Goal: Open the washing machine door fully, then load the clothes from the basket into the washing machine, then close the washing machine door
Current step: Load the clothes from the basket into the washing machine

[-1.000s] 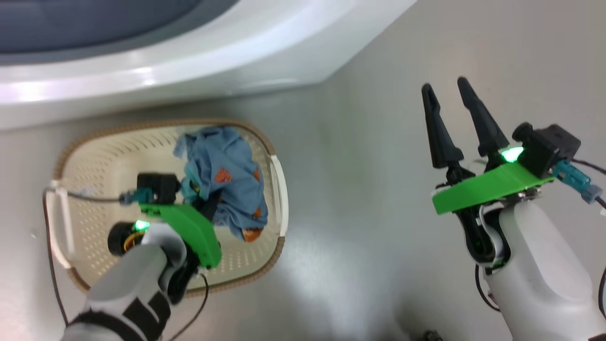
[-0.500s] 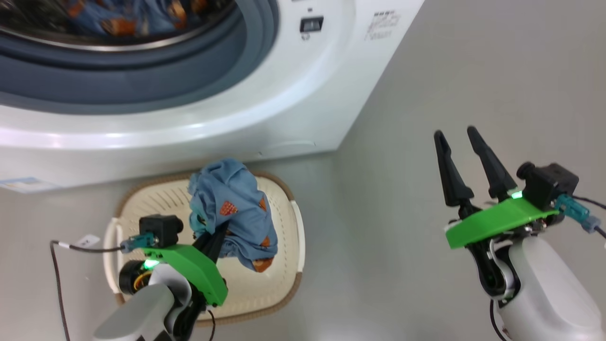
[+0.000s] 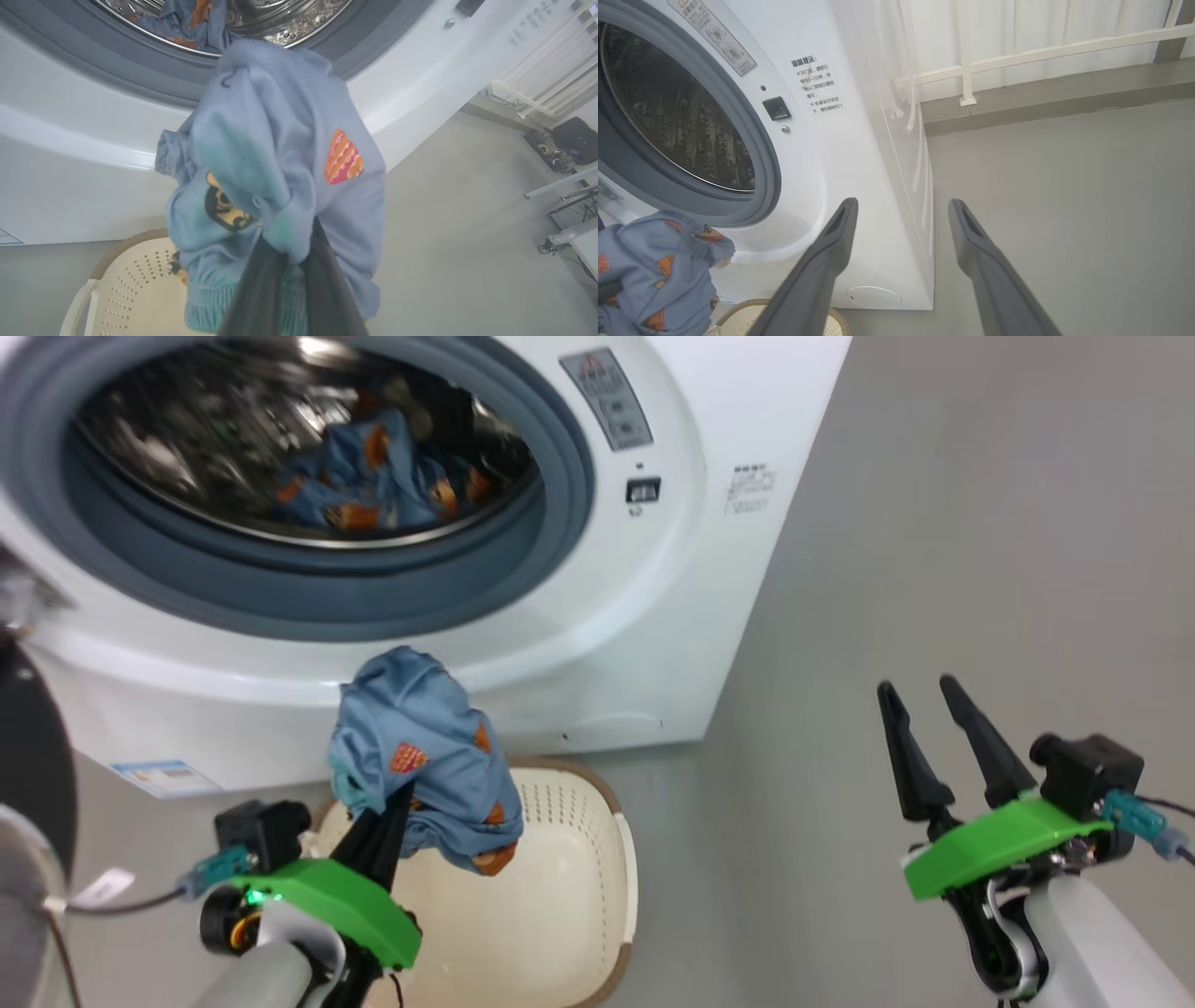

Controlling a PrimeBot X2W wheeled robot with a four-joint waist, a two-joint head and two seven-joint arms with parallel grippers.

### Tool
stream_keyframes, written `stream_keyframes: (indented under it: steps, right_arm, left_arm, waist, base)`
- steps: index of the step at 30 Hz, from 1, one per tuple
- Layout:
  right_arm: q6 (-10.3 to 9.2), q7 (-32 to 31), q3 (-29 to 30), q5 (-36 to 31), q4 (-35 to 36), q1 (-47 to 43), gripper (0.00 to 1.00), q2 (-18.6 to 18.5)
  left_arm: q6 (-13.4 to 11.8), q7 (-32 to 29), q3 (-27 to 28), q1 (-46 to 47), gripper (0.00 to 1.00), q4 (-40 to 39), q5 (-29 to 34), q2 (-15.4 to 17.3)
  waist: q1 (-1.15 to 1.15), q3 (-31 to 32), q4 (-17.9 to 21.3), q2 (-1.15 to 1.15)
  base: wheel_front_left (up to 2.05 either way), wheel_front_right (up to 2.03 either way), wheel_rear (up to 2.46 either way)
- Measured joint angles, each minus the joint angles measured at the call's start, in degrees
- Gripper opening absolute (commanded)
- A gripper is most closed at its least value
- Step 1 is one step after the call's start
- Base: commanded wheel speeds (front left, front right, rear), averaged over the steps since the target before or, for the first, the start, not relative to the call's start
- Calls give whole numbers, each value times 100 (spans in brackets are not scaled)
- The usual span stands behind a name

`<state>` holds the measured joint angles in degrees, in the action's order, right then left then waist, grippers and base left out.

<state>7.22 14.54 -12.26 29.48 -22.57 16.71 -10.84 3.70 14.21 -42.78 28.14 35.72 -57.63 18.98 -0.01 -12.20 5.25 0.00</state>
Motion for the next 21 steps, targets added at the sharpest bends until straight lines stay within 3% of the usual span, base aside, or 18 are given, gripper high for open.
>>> stream_keyframes:
  steps: [13,21]
  right_arm:
    - [0,0,-175,135,-14,-384,100,-222]
    - [0,0,-208,143,81,-463,100,-289]
  left_arm:
    - [-833,1,1170,-994,0,-1652,1133,193]
    - [-1015,11,1755,-1451,0,-2280,1736,162]
  waist:
    - [0,746,-259,0]
    - [1,969,-320,0]
  base:
    - [0,0,0]
    - [0,0,0]
